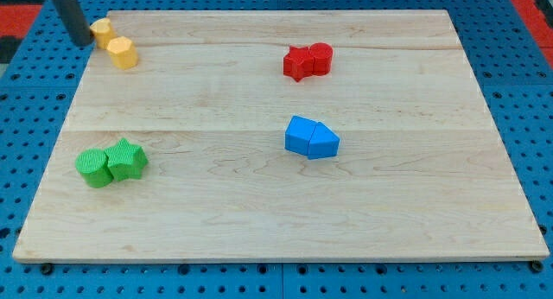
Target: Push the yellow heart to the top left
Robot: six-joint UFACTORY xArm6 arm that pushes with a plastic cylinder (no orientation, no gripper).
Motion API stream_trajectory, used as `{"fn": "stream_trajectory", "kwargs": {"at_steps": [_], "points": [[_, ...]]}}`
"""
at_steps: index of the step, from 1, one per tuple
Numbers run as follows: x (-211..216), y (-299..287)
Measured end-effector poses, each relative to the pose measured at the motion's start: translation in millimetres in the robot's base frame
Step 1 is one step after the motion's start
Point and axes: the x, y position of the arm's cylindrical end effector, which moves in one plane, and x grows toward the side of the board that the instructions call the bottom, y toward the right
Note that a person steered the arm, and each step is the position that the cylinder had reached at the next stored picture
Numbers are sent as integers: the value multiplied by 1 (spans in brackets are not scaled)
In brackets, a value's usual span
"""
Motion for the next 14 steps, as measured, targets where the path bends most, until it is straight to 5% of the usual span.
{"fn": "stream_trajectory", "kwargs": {"at_steps": [2,7,14], "points": [[-41,0],[26,4],[-5,55]]}}
